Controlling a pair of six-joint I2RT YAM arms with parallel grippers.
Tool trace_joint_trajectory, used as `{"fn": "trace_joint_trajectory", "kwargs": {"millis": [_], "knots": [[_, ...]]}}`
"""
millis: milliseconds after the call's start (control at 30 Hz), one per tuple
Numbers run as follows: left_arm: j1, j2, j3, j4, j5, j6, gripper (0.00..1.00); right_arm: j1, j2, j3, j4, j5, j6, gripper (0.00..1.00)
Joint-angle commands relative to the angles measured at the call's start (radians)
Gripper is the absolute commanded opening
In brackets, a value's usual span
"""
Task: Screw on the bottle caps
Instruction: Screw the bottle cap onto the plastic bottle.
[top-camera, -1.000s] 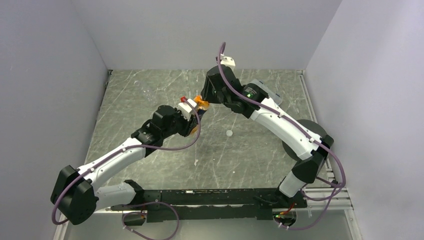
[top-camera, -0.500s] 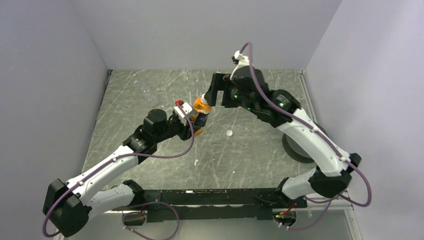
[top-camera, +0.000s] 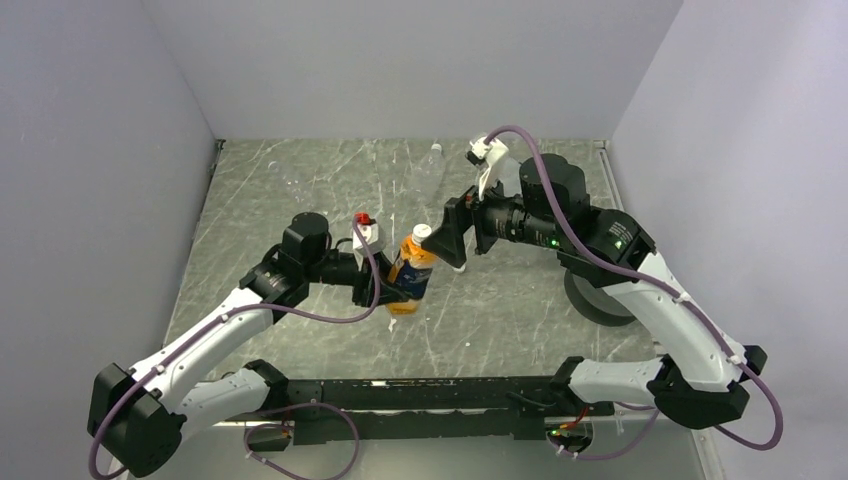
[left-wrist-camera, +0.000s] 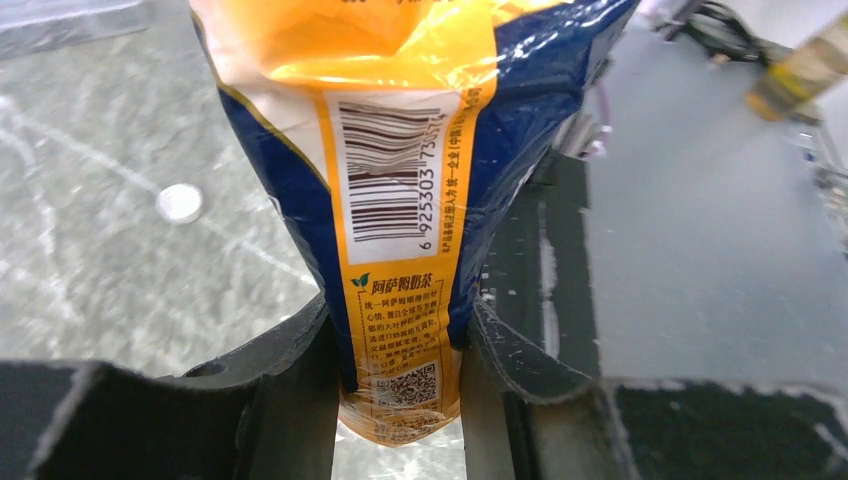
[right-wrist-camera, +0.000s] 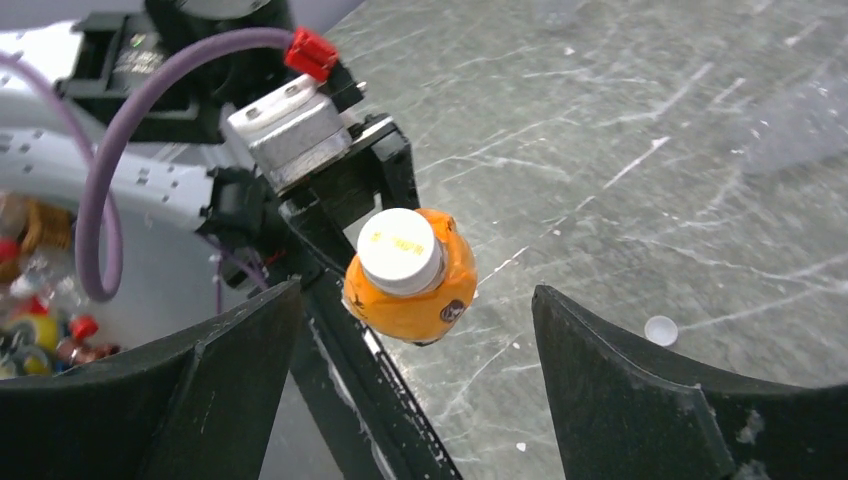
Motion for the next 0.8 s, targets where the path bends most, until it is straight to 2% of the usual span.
{"fn": "trace_joint_trajectory", "kwargs": {"millis": [0,267,767], "knots": [[0.005,-0.009,0.055,-0.001,0.246,-0.004,0.00,0.001,-0.031,0.008,0.033,-0.175,-0.092,0.85],[0.005,-0.001,0.065,-0.014,0.277,0.001,0.00,0.001,0.008,0.025,0.055,-0.279,-0.077,0.65],[0.005,-0.004,0.056,-0.012,0.267,-0.003,0.00,0.001,0.042,0.026,0.112,-0.316,-0.039,0.55]]}}
